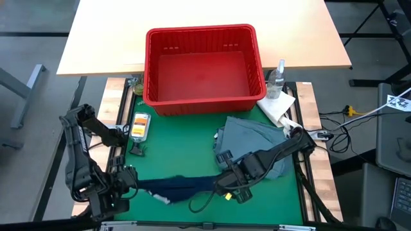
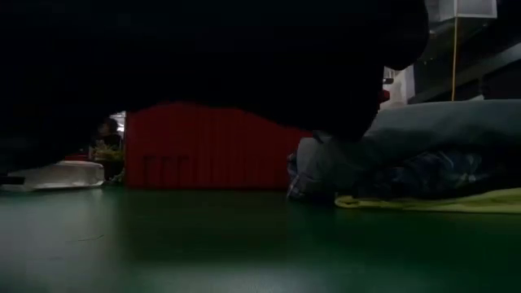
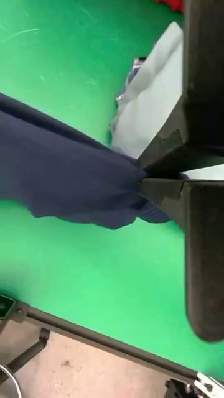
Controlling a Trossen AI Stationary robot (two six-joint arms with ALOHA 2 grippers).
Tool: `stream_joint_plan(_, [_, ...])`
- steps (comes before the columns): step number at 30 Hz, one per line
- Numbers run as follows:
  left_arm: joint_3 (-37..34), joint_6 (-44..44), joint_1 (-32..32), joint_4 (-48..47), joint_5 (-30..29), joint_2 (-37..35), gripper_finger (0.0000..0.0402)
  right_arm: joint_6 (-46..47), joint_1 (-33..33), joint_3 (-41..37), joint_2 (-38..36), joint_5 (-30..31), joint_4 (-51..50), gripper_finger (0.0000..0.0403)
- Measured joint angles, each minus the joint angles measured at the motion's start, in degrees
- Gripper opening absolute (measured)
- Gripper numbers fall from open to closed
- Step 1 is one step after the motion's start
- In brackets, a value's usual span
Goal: Fold Laundry from Bin
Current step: Fold the dark blue underwear shorts
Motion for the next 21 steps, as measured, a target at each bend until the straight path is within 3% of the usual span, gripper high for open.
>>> stream_joint_plan(11, [-2.6, 1.1, 2.8, 3.8, -2.0, 0.0, 0.0000, -0.1, 0.1, 0.0, 0.5, 1.5, 10.6, 0.0010])
stream_joint_plan(21, [-2.6, 3.8, 3.1, 7.2, -6.5, 0.0, 0.0000, -0.1, 0.1, 0.0, 0.9, 3.8, 9.1, 0.0010])
